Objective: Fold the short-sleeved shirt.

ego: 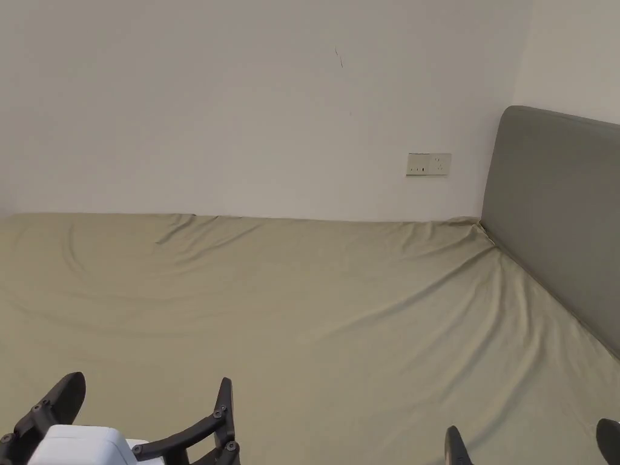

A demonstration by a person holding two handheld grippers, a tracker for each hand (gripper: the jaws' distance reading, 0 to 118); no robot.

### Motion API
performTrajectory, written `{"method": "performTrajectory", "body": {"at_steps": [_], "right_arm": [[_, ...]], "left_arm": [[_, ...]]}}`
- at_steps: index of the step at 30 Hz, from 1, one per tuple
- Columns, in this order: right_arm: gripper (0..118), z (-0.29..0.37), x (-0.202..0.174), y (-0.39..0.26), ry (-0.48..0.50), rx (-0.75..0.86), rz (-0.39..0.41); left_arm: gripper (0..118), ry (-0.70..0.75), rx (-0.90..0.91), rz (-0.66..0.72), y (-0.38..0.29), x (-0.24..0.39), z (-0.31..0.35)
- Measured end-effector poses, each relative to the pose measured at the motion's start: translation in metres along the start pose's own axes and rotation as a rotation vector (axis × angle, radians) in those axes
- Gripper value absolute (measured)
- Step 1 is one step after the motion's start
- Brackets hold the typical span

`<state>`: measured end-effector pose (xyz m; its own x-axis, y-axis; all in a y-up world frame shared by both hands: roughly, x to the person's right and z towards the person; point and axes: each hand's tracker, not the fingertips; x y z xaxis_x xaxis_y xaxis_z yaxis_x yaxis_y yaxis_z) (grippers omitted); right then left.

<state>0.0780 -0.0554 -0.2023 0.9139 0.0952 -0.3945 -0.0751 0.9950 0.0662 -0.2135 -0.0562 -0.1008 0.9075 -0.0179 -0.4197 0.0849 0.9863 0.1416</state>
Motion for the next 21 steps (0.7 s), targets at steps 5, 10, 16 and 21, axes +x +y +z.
{"method": "performTrajectory", "body": {"at_steps": [5,10,16,21], "right_arm": [[118,0.001,0.015,0.01,0.083,-0.033,-0.16],[118,-0.001,0.025,0.022,0.02,-0.147,-0.295],[118,0.0,0.034,0.027,0.054,-0.183,-0.361],[118,0.0,0.039,0.029,0.076,-0.19,-0.43]], "left_arm": [[118,0.0,-0.001,0.012,0.001,-0.001,0.0],[118,-0.002,-0.005,0.011,0.001,0.0,0.0],[118,-0.01,-0.006,0.005,0.001,0.002,0.0],[118,-0.01,-0.008,0.004,0.001,0.002,0.0]]}}
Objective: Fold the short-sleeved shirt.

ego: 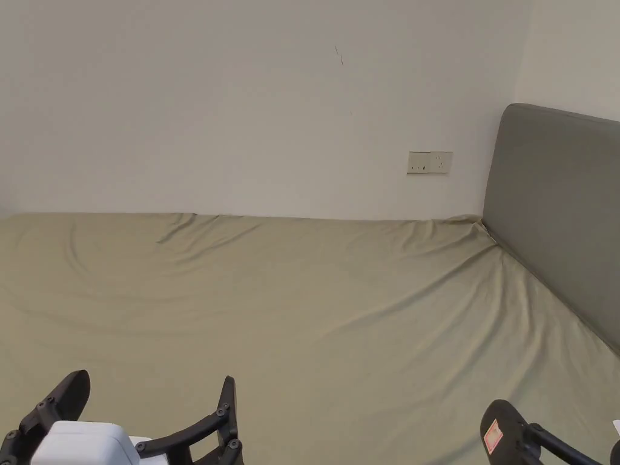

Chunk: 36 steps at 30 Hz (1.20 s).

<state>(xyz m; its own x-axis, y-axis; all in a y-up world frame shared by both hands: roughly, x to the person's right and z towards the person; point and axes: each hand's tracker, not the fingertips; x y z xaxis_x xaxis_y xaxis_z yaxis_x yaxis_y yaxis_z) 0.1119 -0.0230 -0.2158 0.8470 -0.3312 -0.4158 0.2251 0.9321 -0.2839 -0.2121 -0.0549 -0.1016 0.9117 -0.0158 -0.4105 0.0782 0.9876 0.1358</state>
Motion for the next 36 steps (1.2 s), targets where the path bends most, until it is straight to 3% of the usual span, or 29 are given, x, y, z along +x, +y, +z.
{"method": "performTrajectory", "body": {"at_steps": [5,9,13,29,36], "right_arm": [[118,-0.002,0.003,0.003,0.052,-0.064,0.009],[118,-0.002,-0.002,-0.001,0.003,-0.029,0.055],[118,-0.004,0.002,0.0,0.035,-0.047,0.007],[118,-0.031,0.016,-0.023,-0.094,-0.117,0.06],[118,-0.069,0.041,-0.052,-0.165,-0.244,0.033]], "left_arm": [[118,-0.001,-0.003,-0.001,-0.001,0.001,0.0],[118,-0.004,-0.004,-0.004,-0.001,0.002,0.0],[118,-0.009,-0.009,-0.009,-0.002,0.003,-0.001],[118,-0.044,-0.101,-0.009,-0.025,0.017,-0.018],[118,-0.095,-0.29,0.017,-0.065,0.037,-0.05]]}}
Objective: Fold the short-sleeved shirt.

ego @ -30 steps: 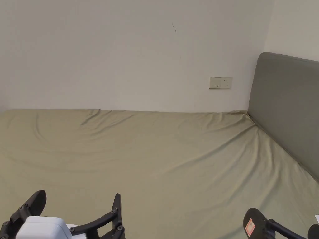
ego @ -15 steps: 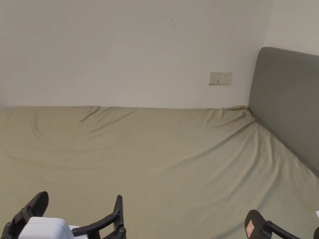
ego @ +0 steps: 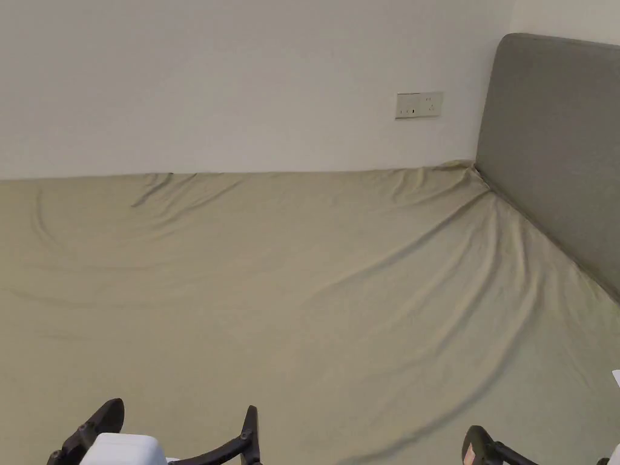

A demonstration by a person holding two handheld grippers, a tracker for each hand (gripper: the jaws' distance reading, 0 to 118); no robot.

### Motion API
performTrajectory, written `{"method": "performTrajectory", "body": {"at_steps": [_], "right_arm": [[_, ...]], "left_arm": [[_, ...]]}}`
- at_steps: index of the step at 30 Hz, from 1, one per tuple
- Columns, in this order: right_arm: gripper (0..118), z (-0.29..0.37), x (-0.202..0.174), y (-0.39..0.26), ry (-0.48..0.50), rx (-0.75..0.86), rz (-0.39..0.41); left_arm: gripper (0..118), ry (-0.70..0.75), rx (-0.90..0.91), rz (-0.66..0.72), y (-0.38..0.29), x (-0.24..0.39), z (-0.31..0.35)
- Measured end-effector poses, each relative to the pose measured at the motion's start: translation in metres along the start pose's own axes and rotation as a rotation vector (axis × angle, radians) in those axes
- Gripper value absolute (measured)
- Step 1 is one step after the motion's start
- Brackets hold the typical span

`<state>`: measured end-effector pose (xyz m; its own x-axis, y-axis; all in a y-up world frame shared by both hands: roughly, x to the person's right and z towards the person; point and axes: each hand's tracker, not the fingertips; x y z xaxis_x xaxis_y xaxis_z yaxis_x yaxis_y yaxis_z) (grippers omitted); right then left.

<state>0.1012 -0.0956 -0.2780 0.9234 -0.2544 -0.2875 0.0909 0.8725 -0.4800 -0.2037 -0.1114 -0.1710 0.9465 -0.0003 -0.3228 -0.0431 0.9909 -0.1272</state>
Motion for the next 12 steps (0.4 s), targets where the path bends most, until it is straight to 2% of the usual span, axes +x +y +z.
{"method": "performTrajectory", "body": {"at_steps": [8,12], "right_arm": [[118,-0.083,0.028,-0.03,-0.106,-0.202,-0.033],[118,-0.132,0.04,-0.049,-0.159,-0.28,-0.023]], "left_arm": [[118,-0.013,-0.326,0.047,-0.056,0.017,-0.08],[118,-0.028,-0.493,0.086,-0.09,0.023,-0.124]]}}
